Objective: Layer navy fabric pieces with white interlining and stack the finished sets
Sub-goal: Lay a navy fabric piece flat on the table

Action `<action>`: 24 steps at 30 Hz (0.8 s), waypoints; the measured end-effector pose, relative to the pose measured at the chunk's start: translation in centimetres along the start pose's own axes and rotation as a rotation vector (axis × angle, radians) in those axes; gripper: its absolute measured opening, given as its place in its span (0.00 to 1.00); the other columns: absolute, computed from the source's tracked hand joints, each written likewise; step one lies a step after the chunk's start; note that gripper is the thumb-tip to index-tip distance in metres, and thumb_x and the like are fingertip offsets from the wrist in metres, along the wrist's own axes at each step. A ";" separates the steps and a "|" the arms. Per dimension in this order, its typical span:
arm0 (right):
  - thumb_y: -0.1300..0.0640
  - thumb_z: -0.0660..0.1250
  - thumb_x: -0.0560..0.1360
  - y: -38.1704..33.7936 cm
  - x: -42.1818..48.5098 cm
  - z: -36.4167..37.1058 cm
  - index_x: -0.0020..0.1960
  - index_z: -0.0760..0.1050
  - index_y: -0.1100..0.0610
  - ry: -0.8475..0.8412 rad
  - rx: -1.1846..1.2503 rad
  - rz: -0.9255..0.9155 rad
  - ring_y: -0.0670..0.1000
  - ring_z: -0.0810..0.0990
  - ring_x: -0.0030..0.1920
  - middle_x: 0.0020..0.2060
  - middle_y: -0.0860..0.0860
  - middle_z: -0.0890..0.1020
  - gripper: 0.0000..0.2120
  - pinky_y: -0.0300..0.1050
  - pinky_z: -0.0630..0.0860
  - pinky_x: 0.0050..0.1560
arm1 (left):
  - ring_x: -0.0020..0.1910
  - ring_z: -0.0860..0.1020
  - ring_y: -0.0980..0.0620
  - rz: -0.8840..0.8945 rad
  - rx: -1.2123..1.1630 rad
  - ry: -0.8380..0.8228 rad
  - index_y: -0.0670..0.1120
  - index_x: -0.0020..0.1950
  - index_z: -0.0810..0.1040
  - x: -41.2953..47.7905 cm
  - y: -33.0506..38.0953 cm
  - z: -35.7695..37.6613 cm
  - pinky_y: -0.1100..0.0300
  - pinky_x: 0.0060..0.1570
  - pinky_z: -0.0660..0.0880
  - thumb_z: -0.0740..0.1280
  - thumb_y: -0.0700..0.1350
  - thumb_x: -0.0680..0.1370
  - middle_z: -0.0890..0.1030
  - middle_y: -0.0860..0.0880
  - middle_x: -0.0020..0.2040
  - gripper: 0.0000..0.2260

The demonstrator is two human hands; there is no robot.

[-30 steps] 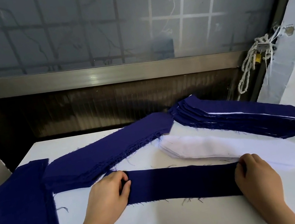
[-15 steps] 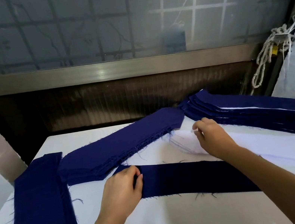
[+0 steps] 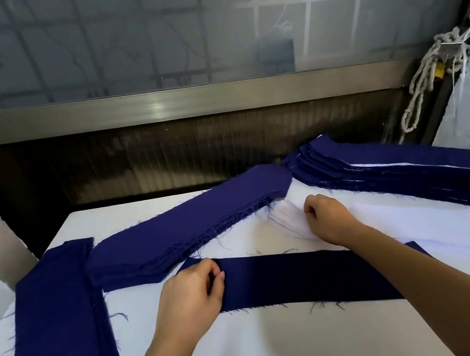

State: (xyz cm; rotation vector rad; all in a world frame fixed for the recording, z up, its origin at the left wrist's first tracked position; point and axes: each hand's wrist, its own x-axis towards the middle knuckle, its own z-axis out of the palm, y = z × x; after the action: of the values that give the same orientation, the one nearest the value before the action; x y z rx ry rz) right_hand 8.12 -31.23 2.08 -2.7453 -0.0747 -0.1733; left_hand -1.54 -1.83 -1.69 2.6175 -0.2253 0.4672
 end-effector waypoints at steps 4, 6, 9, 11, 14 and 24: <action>0.65 0.58 0.75 0.1 -0.1 -0.3 0.48 0.75 0.61 0.022 0.115 0.062 0.56 0.76 0.46 0.45 0.55 0.79 0.07 0.46 0.73 0.46 | 0.33 0.75 0.56 -0.018 -0.011 0.001 0.55 0.40 0.73 0.1 -0.1 0.1 0.67 0.29 0.64 0.66 0.52 0.79 0.75 0.56 0.28 0.07; 0.65 0.58 0.75 0.3 -0.2 -0.3 0.46 0.75 0.60 0.027 0.202 0.101 0.54 0.75 0.44 0.43 0.53 0.79 0.08 0.44 0.71 0.42 | 0.34 0.75 0.56 -0.026 -0.022 -0.002 0.55 0.40 0.73 0.2 -0.1 0.1 0.67 0.29 0.65 0.66 0.51 0.79 0.75 0.55 0.28 0.08; 0.63 0.57 0.76 0.7 -0.1 -0.3 0.42 0.74 0.57 0.030 0.391 0.202 0.52 0.73 0.39 0.39 0.50 0.77 0.08 0.42 0.70 0.37 | 0.34 0.75 0.56 -0.036 -0.040 -0.009 0.55 0.40 0.74 0.1 -0.2 0.1 0.66 0.30 0.66 0.65 0.51 0.79 0.75 0.56 0.29 0.07; 0.63 0.57 0.75 1.1 0.0 -0.6 0.41 0.74 0.56 0.021 0.490 0.261 0.52 0.73 0.38 0.37 0.51 0.77 0.08 0.43 0.70 0.36 | 0.34 0.75 0.56 -0.034 -0.043 -0.006 0.55 0.40 0.74 0.1 -0.2 0.0 0.66 0.30 0.66 0.65 0.51 0.79 0.76 0.56 0.29 0.08; 0.64 0.58 0.75 1.3 -0.1 -1.5 0.40 0.74 0.56 0.004 0.541 0.287 0.54 0.74 0.39 0.38 0.55 0.78 0.08 0.46 0.71 0.38 | 0.33 0.75 0.56 -0.036 -0.061 0.003 0.55 0.41 0.74 0.1 -0.1 0.0 0.65 0.31 0.67 0.65 0.50 0.79 0.75 0.56 0.29 0.07; 0.62 0.61 0.75 -3.5 -3.1 -3.6 0.37 0.74 0.53 0.120 0.493 0.012 0.46 0.73 0.33 0.34 0.48 0.77 0.10 0.36 0.69 0.32 | 0.32 0.74 0.57 -0.049 -0.145 0.073 0.57 0.42 0.74 0.0 0.3 -0.4 0.63 0.31 0.67 0.63 0.53 0.81 0.75 0.58 0.29 0.08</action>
State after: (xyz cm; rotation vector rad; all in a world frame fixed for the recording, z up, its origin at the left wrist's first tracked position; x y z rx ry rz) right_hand 4.41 -29.45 6.35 -2.2393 -0.0588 -0.2758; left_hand -1.71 -1.93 -1.16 2.4540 -0.1643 0.5083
